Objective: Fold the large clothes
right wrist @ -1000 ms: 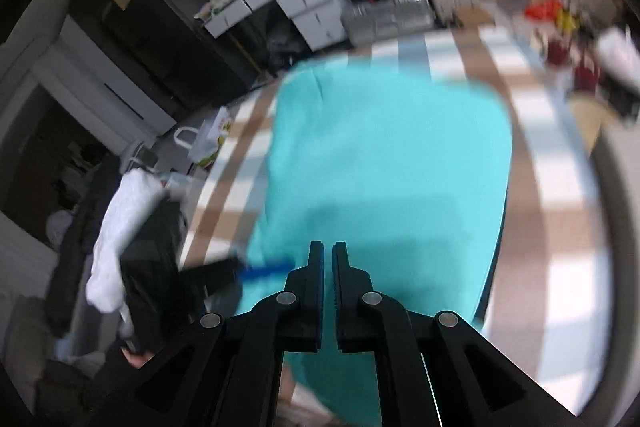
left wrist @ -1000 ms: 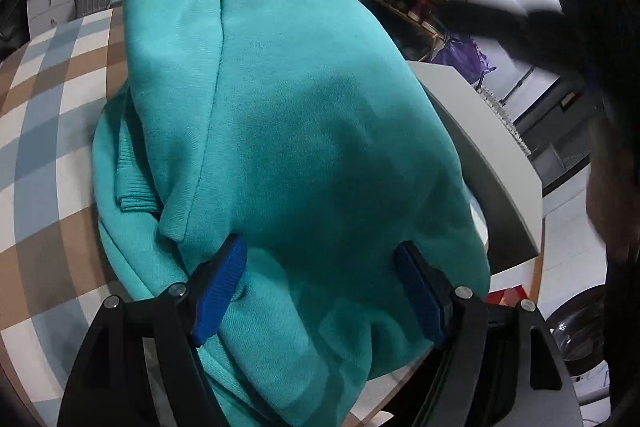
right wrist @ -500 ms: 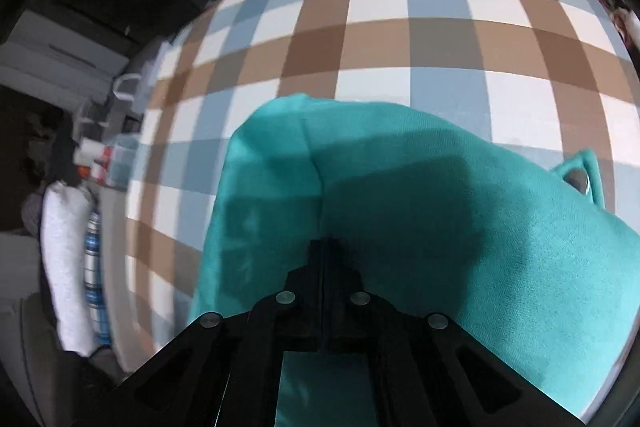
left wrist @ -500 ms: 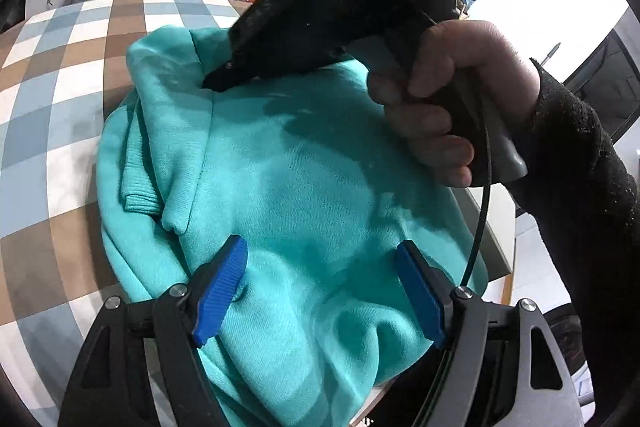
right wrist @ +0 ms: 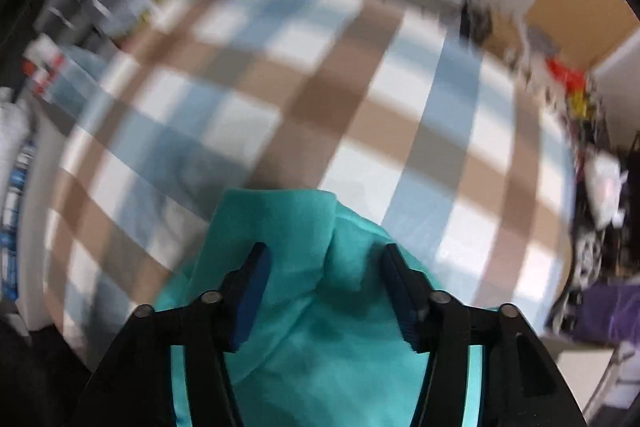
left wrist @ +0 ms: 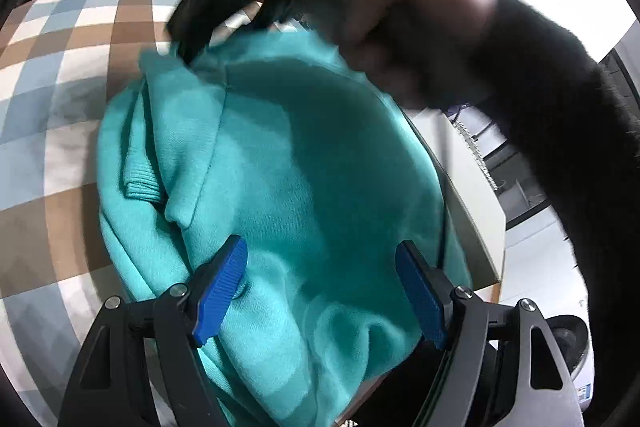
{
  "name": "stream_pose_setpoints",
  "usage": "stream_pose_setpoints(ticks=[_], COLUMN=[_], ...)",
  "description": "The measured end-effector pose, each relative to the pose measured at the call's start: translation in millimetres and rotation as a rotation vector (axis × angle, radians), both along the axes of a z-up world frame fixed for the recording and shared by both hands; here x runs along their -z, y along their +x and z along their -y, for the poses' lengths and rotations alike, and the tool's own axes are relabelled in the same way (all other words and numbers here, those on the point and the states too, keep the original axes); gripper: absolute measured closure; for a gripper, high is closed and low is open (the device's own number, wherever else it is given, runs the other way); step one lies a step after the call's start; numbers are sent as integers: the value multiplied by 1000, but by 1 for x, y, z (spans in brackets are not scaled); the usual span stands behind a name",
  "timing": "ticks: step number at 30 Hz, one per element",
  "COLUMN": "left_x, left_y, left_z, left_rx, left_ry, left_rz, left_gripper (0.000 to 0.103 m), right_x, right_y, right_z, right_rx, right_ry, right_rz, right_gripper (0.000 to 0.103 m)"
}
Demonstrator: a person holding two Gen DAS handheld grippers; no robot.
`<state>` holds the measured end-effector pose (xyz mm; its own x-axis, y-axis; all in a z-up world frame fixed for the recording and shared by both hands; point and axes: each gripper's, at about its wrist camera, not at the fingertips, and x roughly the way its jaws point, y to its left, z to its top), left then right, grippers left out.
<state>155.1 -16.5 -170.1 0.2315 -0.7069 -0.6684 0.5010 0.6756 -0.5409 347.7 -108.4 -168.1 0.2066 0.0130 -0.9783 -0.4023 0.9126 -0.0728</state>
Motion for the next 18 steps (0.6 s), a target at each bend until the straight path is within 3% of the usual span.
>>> stream_pose_setpoints(ticks=[2, 7, 9, 13, 15, 18], left_x=[-2, -4, -5, -6, -7, -7], left_y=[-1, -5, -5, -8, -10, -12], left_z=[1, 7, 5, 6, 6, 9], left_rx=[5, 9, 6, 8, 3, -11], left_ry=[10, 6, -1, 6, 12, 23], left_rz=[5, 1, -4, 4, 9, 16], left_gripper=[31, 31, 31, 31, 31, 31], right_x=[21, 18, -8, -80, -107, -117], right_y=[4, 11, 1, -38, -68, -105], right_z=[0, 6, 9, 53, 74, 94], right_rx=[14, 47, 3, 26, 5, -12], right_ry=[-5, 26, 49, 218, 203, 171], right_rz=[4, -4, 74, 170, 226, 202], right_gripper=[60, 63, 64, 63, 62, 64])
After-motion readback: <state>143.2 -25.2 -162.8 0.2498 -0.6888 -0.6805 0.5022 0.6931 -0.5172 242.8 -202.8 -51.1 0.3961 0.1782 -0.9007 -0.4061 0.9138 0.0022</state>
